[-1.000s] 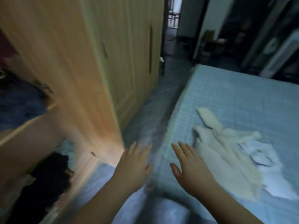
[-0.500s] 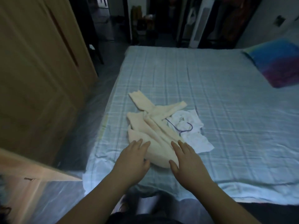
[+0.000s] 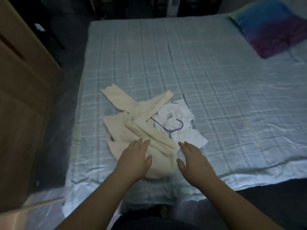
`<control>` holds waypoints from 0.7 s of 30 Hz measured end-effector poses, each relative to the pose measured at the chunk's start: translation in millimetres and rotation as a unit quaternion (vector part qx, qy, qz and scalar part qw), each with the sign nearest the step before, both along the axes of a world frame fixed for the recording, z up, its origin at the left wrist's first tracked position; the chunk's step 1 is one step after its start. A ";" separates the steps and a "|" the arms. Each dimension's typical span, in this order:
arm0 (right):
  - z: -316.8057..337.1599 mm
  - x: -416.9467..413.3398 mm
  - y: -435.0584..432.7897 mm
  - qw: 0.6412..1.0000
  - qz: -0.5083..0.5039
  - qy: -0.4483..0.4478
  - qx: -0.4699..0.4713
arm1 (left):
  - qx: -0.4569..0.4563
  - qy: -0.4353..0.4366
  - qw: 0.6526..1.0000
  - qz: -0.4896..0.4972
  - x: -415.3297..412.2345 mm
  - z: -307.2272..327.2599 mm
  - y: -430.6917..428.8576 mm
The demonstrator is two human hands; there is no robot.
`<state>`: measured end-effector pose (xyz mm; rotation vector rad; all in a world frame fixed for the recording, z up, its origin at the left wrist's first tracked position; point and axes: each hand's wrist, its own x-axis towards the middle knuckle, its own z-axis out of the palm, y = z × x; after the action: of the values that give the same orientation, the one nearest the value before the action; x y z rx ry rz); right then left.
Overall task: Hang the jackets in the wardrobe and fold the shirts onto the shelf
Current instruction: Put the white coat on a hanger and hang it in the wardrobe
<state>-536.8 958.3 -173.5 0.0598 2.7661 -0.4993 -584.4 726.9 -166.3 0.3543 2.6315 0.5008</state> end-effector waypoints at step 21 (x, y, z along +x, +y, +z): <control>-222.8 -137.2 26.2 0.941 -0.135 -0.281 -0.130 | -0.009 -0.250 0.968 0.006 -107.3 -182.1 78.4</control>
<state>-674.0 984.5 -396.3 0.4496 2.1243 -0.7743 -691.6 805.3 -348.4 0.1743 2.1469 0.4947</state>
